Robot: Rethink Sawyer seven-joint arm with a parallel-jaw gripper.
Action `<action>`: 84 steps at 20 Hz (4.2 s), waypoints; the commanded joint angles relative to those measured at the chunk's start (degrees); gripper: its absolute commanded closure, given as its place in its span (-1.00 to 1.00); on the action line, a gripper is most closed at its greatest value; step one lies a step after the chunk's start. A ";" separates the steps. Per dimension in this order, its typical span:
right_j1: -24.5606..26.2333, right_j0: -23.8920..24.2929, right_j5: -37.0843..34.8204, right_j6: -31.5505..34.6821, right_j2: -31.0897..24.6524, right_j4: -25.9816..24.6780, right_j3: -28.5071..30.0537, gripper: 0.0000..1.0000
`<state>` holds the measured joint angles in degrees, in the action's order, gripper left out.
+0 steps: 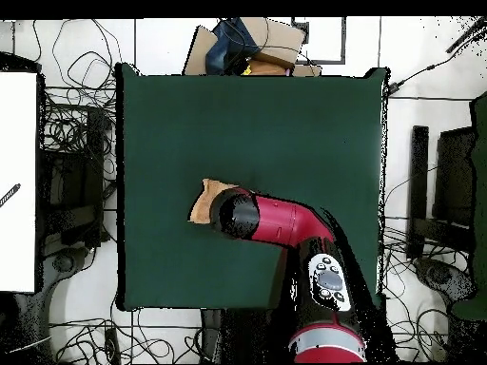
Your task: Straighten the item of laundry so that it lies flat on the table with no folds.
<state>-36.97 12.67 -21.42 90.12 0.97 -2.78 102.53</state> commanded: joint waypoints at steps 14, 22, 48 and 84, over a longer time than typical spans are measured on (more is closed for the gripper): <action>2.84 3.85 2.93 4.20 -4.07 -3.28 1.70 -1.00; 4.28 3.71 3.17 4.08 -4.13 -3.34 0.07 -1.00; 5.45 8.68 4.48 2.13 -6.53 -3.95 0.39 -1.00; 8.92 5.39 5.20 3.23 -4.95 -6.31 -3.25 -1.00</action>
<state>-30.48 17.85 -17.00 90.12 -0.08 -5.98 101.91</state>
